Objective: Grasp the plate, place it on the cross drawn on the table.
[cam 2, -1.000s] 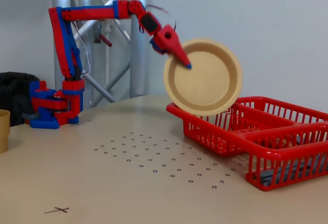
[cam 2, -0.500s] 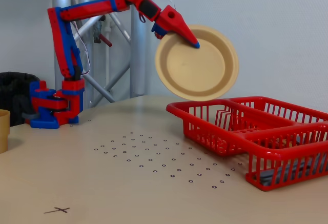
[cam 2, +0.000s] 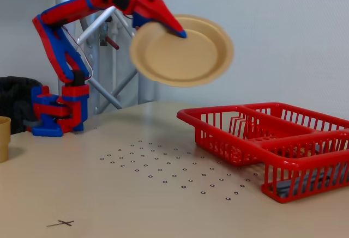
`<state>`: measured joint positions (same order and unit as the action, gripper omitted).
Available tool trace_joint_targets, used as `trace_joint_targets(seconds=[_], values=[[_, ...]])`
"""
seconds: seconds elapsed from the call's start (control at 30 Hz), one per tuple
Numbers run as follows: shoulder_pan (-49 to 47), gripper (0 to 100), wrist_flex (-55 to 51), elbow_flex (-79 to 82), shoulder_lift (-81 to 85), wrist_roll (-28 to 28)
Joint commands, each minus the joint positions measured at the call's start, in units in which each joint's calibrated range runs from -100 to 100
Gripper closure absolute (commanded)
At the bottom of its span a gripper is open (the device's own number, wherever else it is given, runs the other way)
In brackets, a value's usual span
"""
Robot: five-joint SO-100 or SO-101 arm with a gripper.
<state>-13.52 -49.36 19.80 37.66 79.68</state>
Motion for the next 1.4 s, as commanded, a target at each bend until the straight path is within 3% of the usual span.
trace_joint_targets(seconds=[0.0, 0.57, 0.87, 1.37], values=[[5.4, 100, -0.5, -0.6, 4.2, 1.3], [31.7, 100, 1.0, 0.9, -8.4, 6.6], [38.4, 100, 3.0, -4.6, -22.1, 7.3], [40.9, 100, 6.7, -19.2, -42.7, 6.1]])
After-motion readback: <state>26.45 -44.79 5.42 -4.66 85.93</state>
